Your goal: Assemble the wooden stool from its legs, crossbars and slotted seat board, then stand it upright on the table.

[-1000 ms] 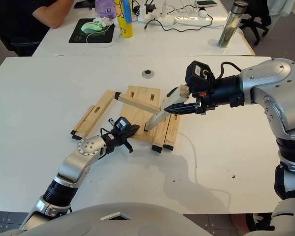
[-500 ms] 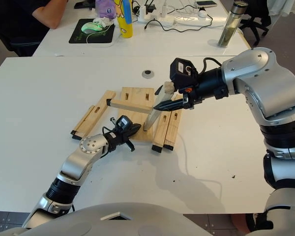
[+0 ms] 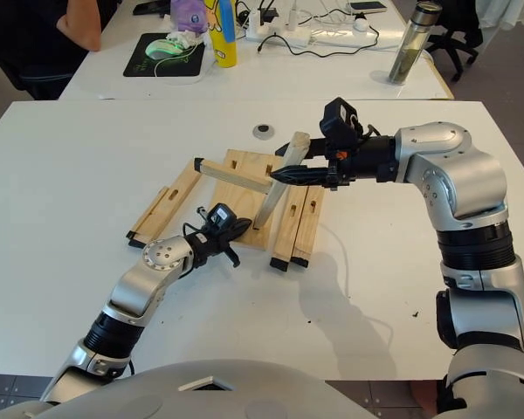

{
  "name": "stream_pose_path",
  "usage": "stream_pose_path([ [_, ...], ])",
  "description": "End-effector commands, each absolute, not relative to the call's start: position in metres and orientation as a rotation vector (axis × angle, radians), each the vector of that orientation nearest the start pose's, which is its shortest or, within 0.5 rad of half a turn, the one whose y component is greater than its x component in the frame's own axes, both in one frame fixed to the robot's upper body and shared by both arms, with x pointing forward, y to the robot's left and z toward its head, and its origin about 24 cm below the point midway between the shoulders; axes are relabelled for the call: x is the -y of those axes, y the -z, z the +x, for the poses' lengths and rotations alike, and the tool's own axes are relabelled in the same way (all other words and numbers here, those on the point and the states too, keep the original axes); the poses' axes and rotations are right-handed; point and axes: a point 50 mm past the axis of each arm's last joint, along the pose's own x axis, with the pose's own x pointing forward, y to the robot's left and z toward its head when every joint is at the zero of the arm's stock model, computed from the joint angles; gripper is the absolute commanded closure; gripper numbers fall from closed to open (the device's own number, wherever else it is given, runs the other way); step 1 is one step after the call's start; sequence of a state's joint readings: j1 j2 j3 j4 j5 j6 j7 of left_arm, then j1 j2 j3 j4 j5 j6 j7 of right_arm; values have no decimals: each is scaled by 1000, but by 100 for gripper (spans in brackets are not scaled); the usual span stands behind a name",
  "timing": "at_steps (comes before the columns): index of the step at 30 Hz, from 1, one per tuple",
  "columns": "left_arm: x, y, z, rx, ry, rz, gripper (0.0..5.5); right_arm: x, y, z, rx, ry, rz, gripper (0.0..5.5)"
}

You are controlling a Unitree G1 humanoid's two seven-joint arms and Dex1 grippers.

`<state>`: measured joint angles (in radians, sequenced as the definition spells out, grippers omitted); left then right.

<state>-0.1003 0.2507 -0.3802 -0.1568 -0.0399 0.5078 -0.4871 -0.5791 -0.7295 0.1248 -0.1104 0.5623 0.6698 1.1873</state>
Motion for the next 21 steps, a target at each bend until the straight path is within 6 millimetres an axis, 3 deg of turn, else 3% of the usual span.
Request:
stream_pose_path([
  [1,-94,-13,227,-512,846,223,550,155,-145,264,-387,-1421,-158,345],
  [10,-93,-14,226,-518,861,224,550,159,-135,281,-366,-1277,-103,345],
  [14,-93,-14,226,-518,860,225,550,153,-131,266,-379,-1392,-51,345],
  [18,-94,-14,227,-519,864,228,550,159,-117,271,-406,-1301,-47,345],
  [21,-96,-15,227,-521,860,229,550,157,-115,255,-423,-1393,-9,345],
])
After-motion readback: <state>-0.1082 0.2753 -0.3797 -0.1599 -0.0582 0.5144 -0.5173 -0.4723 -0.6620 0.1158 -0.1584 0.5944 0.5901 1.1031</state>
